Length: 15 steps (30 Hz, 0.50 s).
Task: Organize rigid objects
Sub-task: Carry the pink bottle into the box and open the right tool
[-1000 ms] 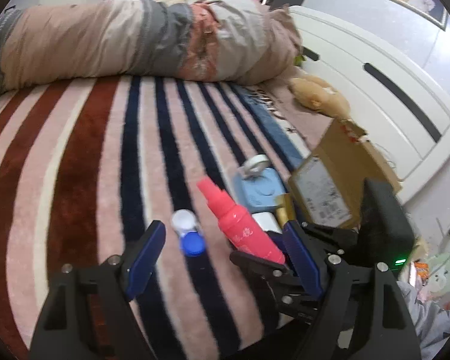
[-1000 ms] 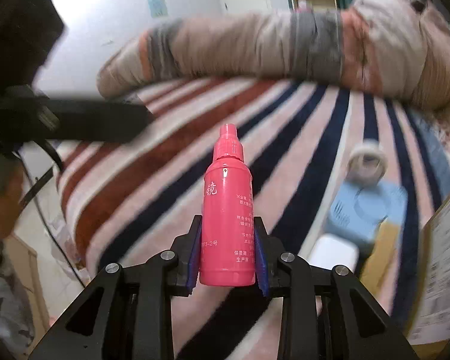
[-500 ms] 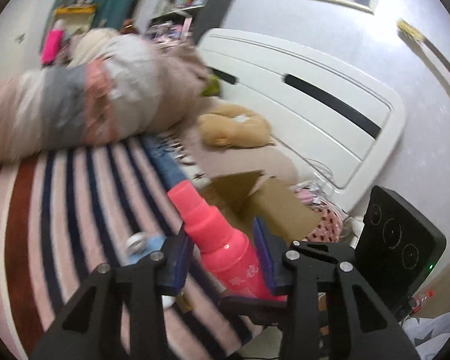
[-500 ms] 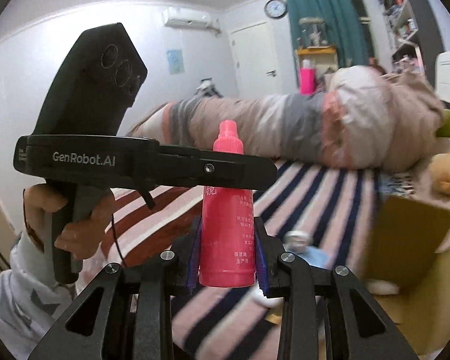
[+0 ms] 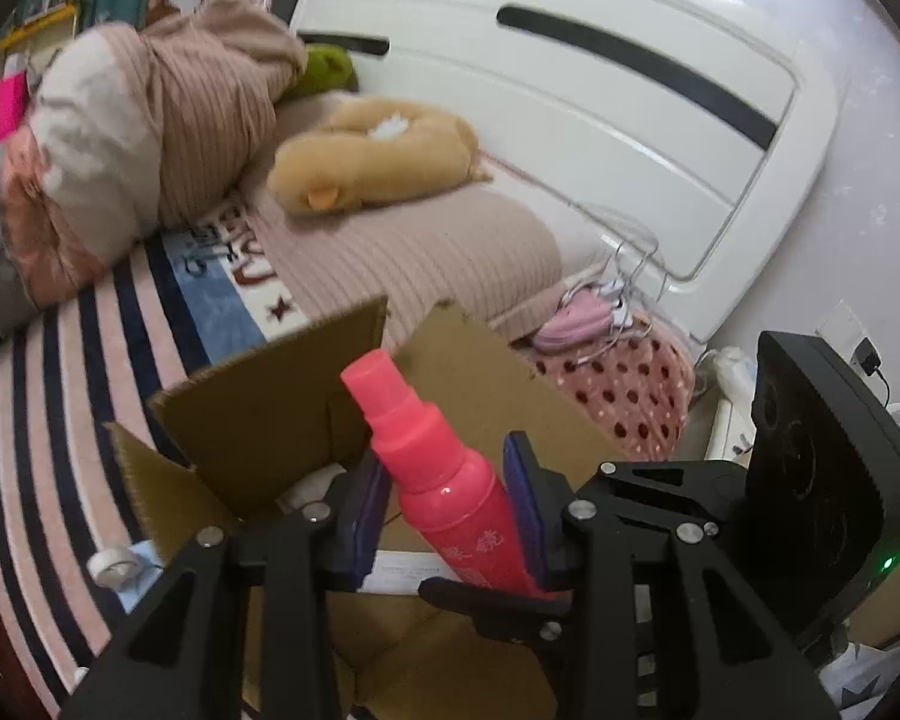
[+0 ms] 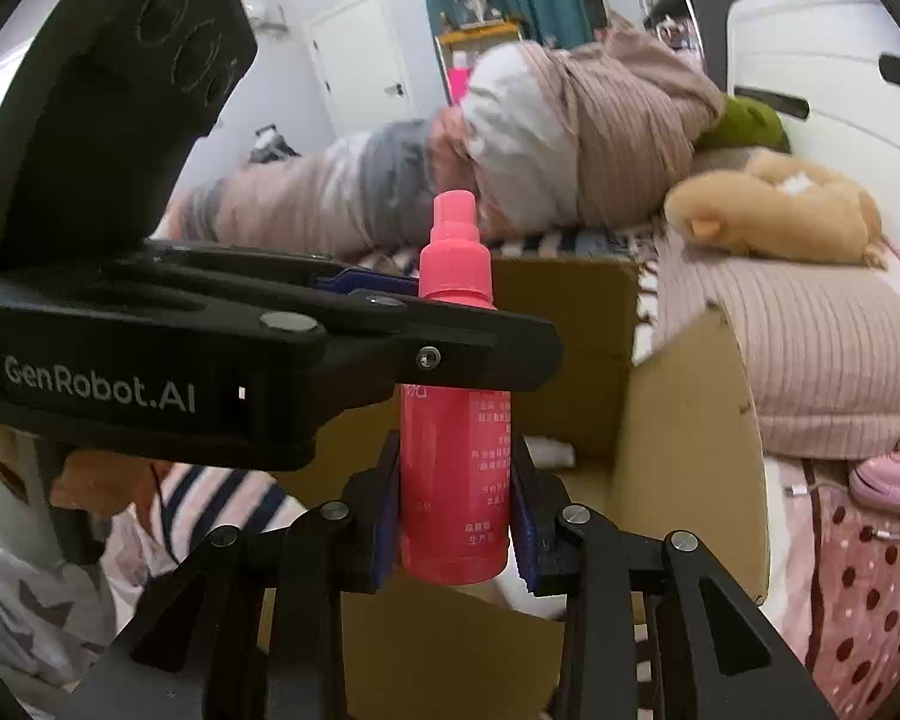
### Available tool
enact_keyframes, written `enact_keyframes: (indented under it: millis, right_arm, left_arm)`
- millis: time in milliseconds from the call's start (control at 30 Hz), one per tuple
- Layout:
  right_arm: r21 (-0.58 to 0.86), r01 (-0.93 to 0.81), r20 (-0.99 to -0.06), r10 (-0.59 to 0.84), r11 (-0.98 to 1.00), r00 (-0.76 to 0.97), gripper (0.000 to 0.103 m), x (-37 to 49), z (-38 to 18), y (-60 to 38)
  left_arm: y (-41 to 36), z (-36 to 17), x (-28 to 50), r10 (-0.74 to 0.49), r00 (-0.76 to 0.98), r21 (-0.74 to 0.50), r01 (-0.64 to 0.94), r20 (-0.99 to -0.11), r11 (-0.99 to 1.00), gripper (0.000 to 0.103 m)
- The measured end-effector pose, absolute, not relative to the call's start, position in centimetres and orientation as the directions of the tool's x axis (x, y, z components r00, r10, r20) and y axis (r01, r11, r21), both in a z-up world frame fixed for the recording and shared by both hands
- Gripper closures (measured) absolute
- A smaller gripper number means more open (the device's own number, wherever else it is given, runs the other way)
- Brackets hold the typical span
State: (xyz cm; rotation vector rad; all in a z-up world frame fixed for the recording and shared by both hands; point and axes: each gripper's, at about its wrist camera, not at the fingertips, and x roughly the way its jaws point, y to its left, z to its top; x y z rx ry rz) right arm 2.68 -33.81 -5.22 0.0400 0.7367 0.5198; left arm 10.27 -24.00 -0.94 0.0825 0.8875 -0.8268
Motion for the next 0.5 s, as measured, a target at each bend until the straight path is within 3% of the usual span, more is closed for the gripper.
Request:
enact_keyframes:
  millis: [133,200,233,500]
  right_arm:
    - [0.196,-0.42,-0.671,0.433,0.886,0.602,0.073,4.0,-6.7,-33.7]
    - [0.151,-0.406,-0.689,0.391,0.901,0.611,0.064,4.1,-7.0,-33.7]
    - [0.153,-0.401,-0.69,0.388,0.903,0.611,0.059,4.4,-7.1,-33.9]
    - [0.166,-0.393,-0.668,0.396,0.904,0.63,0.05,3.6,-5.7,-33.8]
  left_arm:
    - [-24.4,-2.0,10.4,-0.546,0.365,-0.207,0.657,-0.754,0.725,0.066]
    - [-24.4,-1.9,10.4,-0.528,0.383,-0.19,0.644,-0.758,0.741,0.048]
    - [-24.3,-1.9,10.5,-0.526,0.389,-0.188,0.641,-0.756,0.744,0.045]
    - [-21.4,0.1,9.6,-0.514,0.461,-0.159,0.613,-0.723,0.774,0.038]
